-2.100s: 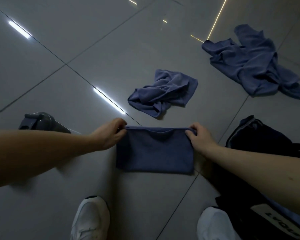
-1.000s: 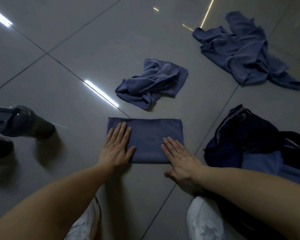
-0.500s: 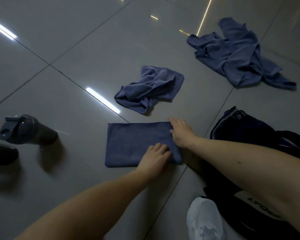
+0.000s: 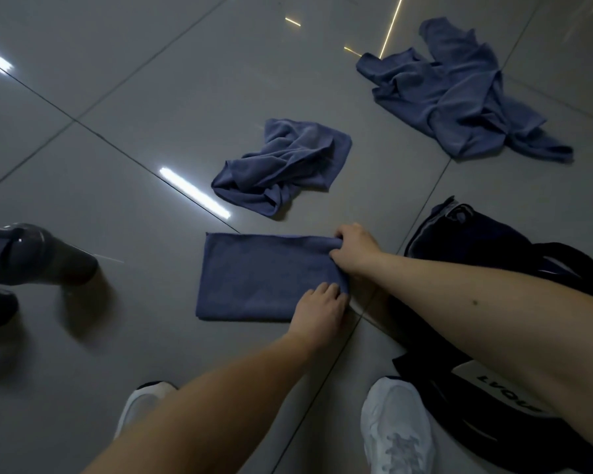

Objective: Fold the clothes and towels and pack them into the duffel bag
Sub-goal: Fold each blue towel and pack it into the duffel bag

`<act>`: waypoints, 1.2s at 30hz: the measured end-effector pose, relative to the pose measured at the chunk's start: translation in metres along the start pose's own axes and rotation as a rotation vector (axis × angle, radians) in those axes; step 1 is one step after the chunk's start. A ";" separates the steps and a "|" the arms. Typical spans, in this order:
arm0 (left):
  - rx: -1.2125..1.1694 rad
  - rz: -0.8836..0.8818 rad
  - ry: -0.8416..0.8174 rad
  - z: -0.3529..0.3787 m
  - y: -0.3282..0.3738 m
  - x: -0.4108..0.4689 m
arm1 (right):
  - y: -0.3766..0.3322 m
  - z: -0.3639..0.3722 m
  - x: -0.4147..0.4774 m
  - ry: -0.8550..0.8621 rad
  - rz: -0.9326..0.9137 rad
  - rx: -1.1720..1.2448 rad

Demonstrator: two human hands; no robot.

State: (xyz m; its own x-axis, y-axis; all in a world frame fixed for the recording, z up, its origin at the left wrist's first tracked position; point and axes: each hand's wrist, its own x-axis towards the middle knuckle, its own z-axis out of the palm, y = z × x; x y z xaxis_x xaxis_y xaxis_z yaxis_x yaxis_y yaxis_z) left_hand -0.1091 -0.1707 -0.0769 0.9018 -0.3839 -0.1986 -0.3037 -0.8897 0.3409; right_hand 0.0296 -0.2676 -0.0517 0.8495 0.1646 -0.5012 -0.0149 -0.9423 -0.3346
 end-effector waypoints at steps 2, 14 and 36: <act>-0.056 0.006 0.048 -0.002 -0.003 -0.006 | -0.001 -0.006 -0.001 -0.051 0.031 0.016; -0.427 -0.364 0.157 -0.032 0.012 -0.080 | -0.008 -0.019 -0.025 -0.314 0.045 0.104; -0.879 -0.806 0.670 -0.036 -0.026 -0.135 | -0.052 -0.054 -0.031 -0.621 -0.423 -0.223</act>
State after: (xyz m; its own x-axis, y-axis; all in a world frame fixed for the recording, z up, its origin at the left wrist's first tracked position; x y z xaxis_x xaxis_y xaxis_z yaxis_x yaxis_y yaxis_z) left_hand -0.2118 -0.0871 -0.0258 0.7851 0.5772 -0.2249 0.4390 -0.2624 0.8593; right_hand 0.0327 -0.2394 0.0240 0.3080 0.5938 -0.7434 0.4067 -0.7885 -0.4614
